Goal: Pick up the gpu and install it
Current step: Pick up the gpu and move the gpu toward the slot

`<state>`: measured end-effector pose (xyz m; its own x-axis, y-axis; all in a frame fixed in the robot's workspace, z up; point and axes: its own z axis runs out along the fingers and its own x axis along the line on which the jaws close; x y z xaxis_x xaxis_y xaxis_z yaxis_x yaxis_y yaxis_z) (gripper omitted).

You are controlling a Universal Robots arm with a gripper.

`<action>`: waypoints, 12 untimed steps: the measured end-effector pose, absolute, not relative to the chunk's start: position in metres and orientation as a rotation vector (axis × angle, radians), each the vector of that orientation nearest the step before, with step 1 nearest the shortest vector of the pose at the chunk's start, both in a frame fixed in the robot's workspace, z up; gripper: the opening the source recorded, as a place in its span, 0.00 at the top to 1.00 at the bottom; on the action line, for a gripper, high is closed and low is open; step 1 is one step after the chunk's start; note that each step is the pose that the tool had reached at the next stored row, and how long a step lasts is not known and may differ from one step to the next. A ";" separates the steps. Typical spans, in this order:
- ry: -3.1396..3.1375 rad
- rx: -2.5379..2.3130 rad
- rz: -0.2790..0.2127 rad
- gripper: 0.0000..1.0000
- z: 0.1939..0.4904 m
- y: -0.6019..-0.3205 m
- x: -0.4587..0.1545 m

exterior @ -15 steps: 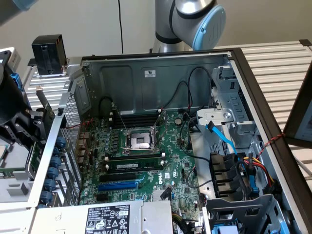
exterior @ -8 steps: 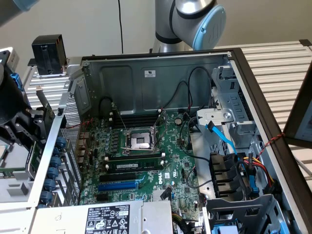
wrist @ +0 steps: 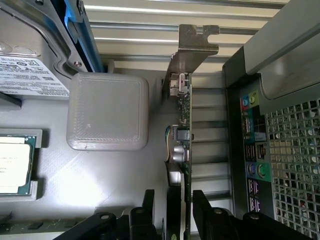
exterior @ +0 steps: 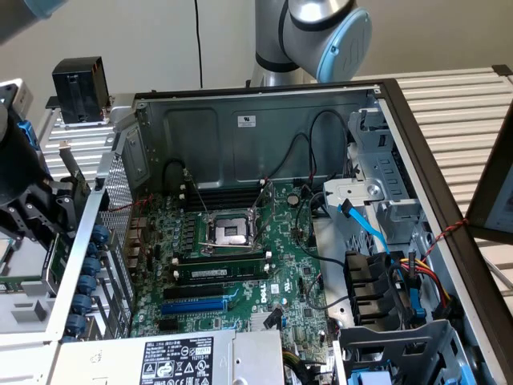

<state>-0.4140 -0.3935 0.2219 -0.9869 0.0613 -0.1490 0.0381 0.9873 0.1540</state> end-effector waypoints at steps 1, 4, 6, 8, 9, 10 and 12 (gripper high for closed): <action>2.980 0.072 0.225 0.56 0.222 -0.393 -0.414; 2.994 0.067 0.210 0.56 0.222 -0.393 -0.413; 2.999 0.063 0.200 0.56 0.222 -0.393 -0.413; 2.999 0.063 0.198 0.56 0.222 -0.393 -0.412; 2.999 0.063 0.198 0.56 0.222 -0.393 -0.412; 2.999 0.063 0.198 0.56 0.222 -0.393 -0.412; 2.999 0.063 0.199 0.56 0.222 -0.393 -0.411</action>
<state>-0.4114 -0.3932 0.2219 -0.9900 0.0504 -0.1319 0.0325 0.9904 0.1343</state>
